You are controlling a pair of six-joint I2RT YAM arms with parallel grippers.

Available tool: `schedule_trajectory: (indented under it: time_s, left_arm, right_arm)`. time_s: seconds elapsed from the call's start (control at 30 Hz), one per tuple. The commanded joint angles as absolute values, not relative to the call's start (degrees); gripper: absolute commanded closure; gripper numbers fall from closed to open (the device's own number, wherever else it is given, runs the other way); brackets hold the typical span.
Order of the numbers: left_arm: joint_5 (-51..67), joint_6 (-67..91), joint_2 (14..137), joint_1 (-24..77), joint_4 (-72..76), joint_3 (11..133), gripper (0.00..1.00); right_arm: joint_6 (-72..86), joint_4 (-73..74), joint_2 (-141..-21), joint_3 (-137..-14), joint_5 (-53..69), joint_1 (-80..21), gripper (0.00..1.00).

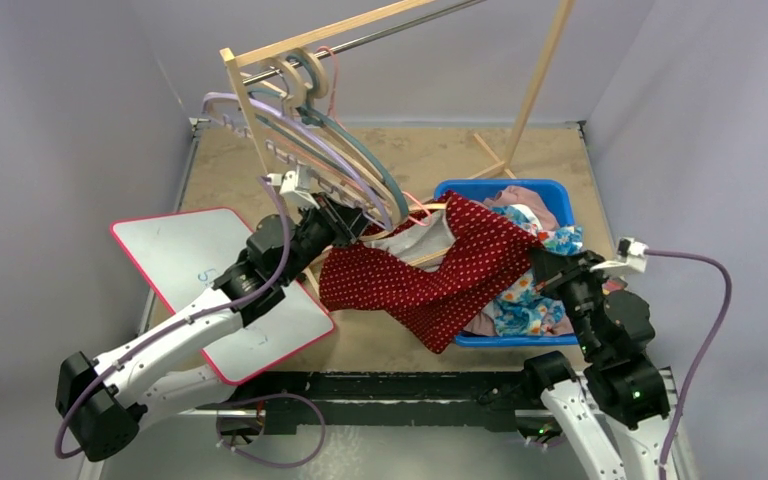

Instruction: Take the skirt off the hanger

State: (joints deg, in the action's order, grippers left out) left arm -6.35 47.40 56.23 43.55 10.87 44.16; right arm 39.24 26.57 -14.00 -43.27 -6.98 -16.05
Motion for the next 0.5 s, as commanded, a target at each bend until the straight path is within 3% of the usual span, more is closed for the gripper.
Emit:
schedule_trajectory:
  time_s: [0.0,0.17,0.47]
  left_arm:
    - [-14.0,48.2,52.8,43.1,12.0,42.9,1.00]
    - [-18.4,49.9,51.1,43.1,10.8,40.8,1.00]
    - [-18.4,50.6,51.3,43.1,12.7,41.0,1.00]
  right_arm:
    - [46.6,32.0,-13.4,-49.1,-31.7,-15.9,1.00]
    - [50.7,36.5,-10.8,-50.4,-38.0,-15.9,1.00]
    - [61.7,41.8,-7.8,-47.9,-36.2,-15.9,1.00]
